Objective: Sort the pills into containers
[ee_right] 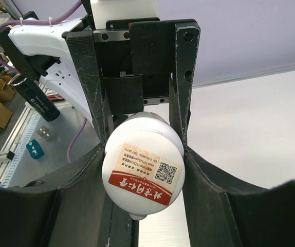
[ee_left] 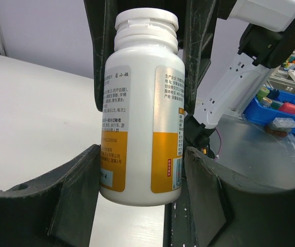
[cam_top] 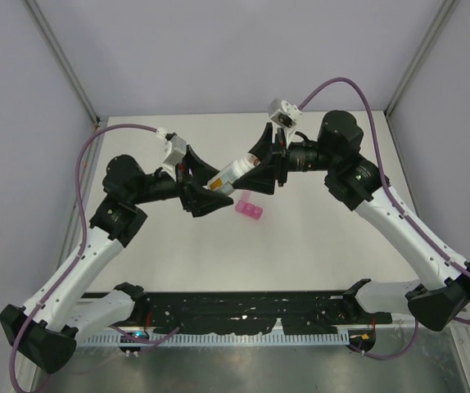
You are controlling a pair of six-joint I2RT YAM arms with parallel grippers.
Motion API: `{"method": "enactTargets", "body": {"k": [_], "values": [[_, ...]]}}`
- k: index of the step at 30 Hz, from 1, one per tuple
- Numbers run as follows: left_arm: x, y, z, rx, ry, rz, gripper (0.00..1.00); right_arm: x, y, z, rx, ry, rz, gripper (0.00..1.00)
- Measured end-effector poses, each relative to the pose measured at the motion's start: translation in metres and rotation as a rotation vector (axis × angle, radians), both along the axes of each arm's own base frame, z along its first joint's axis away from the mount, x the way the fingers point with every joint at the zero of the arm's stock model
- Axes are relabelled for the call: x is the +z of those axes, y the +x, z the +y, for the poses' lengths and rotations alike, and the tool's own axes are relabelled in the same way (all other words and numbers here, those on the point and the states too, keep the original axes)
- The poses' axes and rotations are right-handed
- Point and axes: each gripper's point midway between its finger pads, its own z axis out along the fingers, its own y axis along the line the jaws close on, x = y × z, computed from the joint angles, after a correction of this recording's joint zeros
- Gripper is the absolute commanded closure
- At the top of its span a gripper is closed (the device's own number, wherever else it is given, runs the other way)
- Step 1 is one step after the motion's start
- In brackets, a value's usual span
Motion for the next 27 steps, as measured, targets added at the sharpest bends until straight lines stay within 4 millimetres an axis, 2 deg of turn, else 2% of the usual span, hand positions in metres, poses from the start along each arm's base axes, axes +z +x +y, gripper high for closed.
{"method": "enactTargets", "body": {"k": [8,14,19,25,27], "values": [[0.0003,-0.0001,0.0,0.0,0.0,0.0,0.35,-0.0048,0.0005,0.0009,0.003,-0.001,0.012,0.94],[0.0004,0.0001,0.0001,0.001,0.0,0.0,0.44,-0.0042,0.0,0.0011,0.006,0.003,0.014,0.95],[0.0002,0.0001,-0.0001,0.0,-0.001,0.007,0.48,-0.0051,-0.0002,0.0014,0.01,0.004,0.016,0.95],[-0.0007,0.0011,-0.0008,-0.001,-0.001,0.019,0.61,-0.0053,-0.0003,0.0015,0.01,0.005,0.019,0.95],[-0.0008,0.0013,-0.0009,-0.001,-0.001,0.02,0.68,-0.0053,-0.0002,0.0014,0.01,0.005,0.021,0.94]]}}
